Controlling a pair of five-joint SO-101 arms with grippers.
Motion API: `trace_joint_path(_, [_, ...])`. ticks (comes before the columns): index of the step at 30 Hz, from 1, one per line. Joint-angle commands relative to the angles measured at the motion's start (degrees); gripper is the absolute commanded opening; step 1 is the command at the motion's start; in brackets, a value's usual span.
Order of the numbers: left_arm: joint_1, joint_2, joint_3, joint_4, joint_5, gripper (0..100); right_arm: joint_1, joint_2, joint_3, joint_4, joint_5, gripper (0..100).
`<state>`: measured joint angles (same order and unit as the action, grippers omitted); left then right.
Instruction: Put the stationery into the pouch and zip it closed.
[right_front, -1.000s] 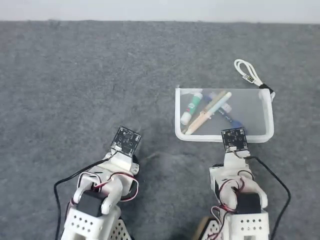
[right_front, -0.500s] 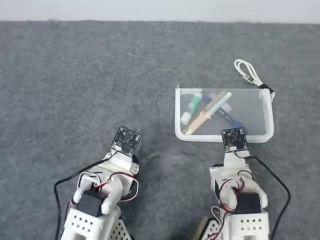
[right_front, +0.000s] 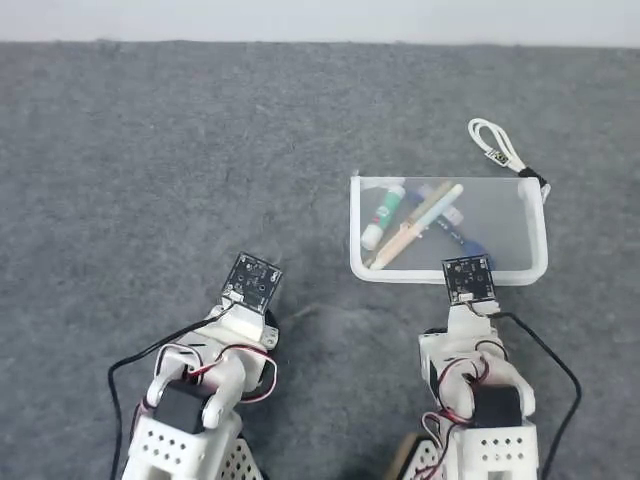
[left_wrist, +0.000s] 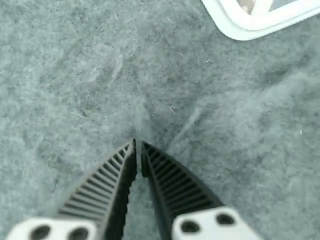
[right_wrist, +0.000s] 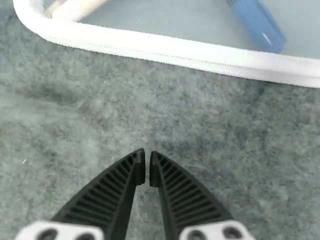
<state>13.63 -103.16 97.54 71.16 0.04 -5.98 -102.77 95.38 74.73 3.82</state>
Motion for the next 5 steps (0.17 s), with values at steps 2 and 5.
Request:
trace_joint_path(2, [-0.26, 0.00, -0.92, 0.26, -0.44, 1, -0.04, -1.19, 1.05, 0.40, 0.97, 0.6])
trace_joint_path(5, [-0.26, 0.00, -0.92, 0.26, -0.44, 1, -0.04, -1.19, 1.05, 0.40, 0.97, 0.6])
